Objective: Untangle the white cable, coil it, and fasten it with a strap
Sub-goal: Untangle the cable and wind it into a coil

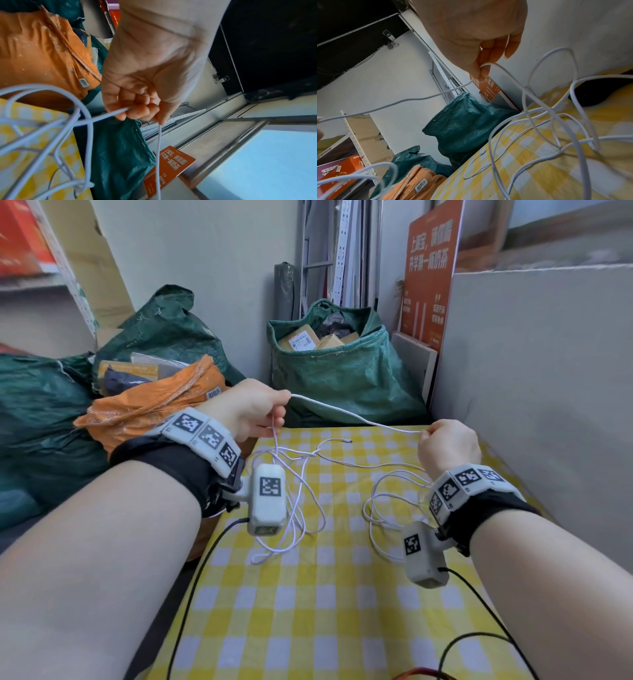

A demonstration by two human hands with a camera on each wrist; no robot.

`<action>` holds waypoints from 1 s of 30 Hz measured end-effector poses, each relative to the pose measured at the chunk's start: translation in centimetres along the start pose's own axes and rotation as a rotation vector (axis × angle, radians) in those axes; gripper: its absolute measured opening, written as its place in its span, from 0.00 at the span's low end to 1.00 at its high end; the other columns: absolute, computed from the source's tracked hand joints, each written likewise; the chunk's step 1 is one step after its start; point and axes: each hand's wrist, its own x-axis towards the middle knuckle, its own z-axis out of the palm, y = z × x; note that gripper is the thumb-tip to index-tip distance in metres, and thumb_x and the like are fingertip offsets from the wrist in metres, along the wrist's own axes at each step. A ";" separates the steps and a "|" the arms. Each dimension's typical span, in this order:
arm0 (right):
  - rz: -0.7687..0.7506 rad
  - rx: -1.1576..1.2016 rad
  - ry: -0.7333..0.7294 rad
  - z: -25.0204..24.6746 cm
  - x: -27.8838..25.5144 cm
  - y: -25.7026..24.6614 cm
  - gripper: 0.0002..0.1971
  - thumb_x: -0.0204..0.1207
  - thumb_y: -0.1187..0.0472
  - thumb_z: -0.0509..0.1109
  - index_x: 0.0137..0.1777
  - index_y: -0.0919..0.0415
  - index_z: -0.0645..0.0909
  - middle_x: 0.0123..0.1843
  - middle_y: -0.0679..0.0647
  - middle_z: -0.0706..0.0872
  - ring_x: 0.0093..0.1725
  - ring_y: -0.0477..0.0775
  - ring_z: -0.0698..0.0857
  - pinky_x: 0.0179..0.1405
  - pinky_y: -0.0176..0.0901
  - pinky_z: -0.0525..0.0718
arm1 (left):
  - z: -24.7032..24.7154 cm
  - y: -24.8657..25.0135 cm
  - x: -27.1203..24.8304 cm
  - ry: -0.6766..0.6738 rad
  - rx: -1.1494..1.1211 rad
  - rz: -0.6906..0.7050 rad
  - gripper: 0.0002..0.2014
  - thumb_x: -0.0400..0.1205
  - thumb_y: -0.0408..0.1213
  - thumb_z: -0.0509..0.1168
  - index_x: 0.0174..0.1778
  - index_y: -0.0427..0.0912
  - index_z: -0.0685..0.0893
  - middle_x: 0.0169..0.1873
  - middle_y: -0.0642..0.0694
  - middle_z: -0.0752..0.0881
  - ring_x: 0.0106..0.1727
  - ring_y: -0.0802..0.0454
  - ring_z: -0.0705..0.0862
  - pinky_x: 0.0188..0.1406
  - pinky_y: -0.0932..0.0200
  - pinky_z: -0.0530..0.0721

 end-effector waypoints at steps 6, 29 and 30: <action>0.023 -0.079 -0.019 0.0 0.1 0.7 0.12 0.80 0.57 0.62 0.53 0.57 0.87 0.54 0.63 0.87 0.57 0.66 0.83 0.51 0.46 0.78 | -1.9 -1.0 -0.1 0.126 0.601 0.024 0.29 0.76 0.57 0.69 0.23 0.40 0.66 0.21 0.45 0.65 0.25 0.46 0.66 0.27 0.56 0.65; -0.611 0.288 -0.328 1.0 -4.9 -7.2 0.10 0.78 0.57 0.69 0.44 0.62 0.88 0.28 0.49 0.81 0.26 0.45 0.78 0.27 0.32 0.73 | 1.3 -1.1 -1.4 -0.300 0.215 0.033 0.08 0.83 0.32 0.64 0.39 0.37 0.84 0.22 0.48 0.77 0.21 0.57 0.72 0.20 0.66 0.73; -0.581 0.296 -0.275 0.9 -4.5 -6.9 0.11 0.78 0.58 0.68 0.42 0.65 0.87 0.29 0.53 0.81 0.30 0.49 0.76 0.30 0.37 0.71 | 1.1 -1.2 -1.2 -0.295 0.228 0.032 0.09 0.84 0.33 0.64 0.39 0.37 0.84 0.22 0.48 0.76 0.20 0.57 0.72 0.20 0.66 0.71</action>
